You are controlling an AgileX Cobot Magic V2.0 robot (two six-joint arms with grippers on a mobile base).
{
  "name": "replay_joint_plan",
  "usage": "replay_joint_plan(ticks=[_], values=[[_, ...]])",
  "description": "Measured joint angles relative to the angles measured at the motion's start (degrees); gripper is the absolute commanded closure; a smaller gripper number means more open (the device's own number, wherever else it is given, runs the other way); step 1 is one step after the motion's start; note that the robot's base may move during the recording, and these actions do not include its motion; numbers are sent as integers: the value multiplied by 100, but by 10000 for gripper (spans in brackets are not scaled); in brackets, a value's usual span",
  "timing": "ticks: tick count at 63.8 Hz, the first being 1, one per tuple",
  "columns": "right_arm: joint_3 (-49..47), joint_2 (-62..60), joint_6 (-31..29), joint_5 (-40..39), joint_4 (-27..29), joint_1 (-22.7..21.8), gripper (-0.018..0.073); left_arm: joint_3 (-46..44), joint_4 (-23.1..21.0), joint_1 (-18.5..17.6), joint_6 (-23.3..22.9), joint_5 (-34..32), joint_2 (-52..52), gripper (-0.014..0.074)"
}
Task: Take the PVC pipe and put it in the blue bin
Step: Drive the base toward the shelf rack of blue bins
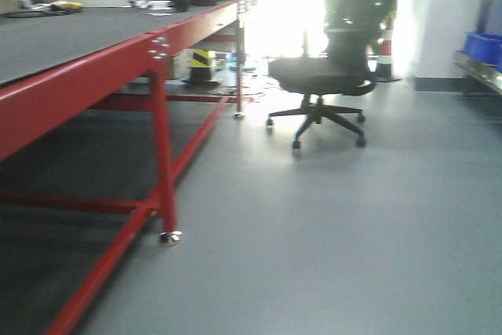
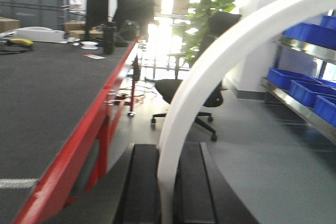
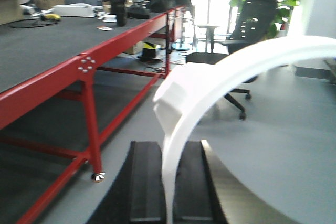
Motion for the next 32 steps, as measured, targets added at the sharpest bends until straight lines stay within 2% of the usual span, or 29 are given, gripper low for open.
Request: replay_joint_plan(ticks=[32], values=[[0, 0, -12, 0, 0, 0, 721, 0, 0, 0, 0, 0, 0, 707]])
